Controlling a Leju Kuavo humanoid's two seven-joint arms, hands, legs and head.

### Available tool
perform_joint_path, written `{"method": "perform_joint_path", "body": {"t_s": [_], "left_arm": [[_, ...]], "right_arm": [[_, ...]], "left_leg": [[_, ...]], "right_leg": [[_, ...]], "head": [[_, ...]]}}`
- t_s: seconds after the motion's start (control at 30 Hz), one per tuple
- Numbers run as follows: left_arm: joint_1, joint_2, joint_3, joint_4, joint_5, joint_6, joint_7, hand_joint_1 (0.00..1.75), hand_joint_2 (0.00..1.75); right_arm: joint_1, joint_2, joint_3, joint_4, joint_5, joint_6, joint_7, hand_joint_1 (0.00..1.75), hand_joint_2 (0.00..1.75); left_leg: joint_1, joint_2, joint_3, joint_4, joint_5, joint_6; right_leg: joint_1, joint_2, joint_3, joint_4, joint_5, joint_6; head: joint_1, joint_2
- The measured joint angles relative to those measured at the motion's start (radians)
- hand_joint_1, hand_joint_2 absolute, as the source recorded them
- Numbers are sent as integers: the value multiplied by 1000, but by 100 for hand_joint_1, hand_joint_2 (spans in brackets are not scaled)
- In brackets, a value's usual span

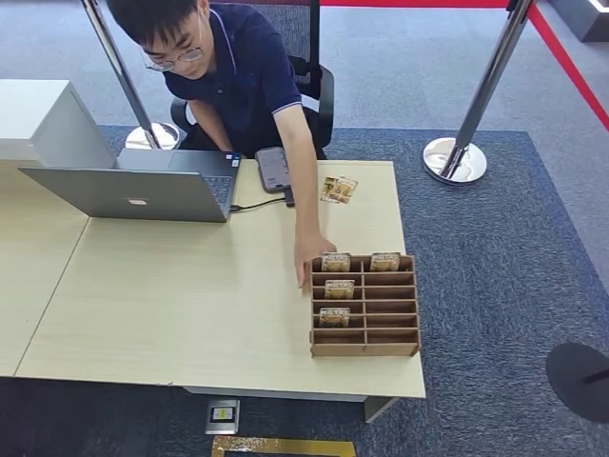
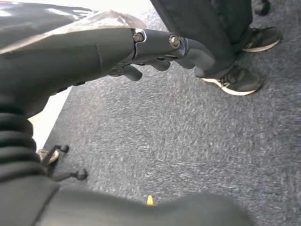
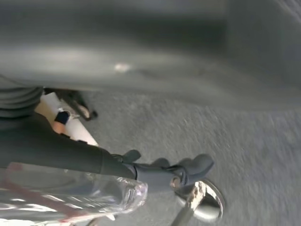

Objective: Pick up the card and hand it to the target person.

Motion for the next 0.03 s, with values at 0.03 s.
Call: {"method": "perform_joint_path", "body": {"t_s": [0.03], "left_arm": [[0,0,0,0,-1,0,-2,0,175]], "right_arm": [[-1,5,0,16,6,12,7,0,0]], "left_leg": [[0,0,0,0,0,0]], "right_leg": [[0,0,0,0,0,0]], "head": [[0,0]]}}
